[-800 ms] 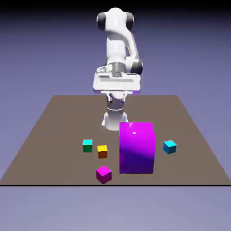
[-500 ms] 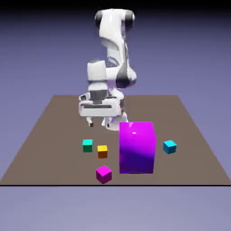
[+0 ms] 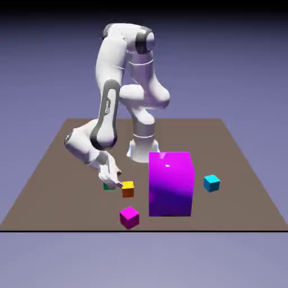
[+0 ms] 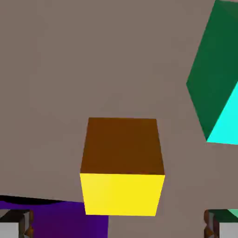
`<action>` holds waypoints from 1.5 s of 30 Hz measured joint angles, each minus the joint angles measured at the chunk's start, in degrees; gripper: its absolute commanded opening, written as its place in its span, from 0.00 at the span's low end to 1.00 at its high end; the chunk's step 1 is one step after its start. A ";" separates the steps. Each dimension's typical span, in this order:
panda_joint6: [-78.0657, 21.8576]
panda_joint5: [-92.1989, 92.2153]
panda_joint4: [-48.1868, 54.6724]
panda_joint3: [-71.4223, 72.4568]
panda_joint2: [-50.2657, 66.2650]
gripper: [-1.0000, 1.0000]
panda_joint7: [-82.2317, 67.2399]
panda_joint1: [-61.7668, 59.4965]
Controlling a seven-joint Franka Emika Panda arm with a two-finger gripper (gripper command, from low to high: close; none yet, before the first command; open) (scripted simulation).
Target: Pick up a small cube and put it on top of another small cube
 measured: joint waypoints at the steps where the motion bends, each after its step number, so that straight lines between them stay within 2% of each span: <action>1: 1.78 2.26 -0.11 1.15 2.07 0.50 -1.53 0.25; 3: 5.35 6.77 -0.32 3.44 6.22 0.50 -4.57 0.76; 4: 5.44 6.89 -0.32 3.50 6.33 0.00 -4.65 0.77; 6: 5.45 6.96 -0.32 3.50 6.33 0.00 -4.69 0.77; 10: -1.67 -1.96 0.10 -1.08 -1.96 0.00 1.35 -0.25; 21: -0.17 -20.23 5.44 18.95 -24.16 0.00 2.39 2.30; 29: -7.63 -36.99 14.97 35.56 -19.11 0.00 3.17 10.17; 34: -13.92 -46.97 21.61 45.04 -10.85 0.00 3.61 14.30; 45: -25.36 -57.00 30.92 53.49 11.99 0.00 3.98 21.68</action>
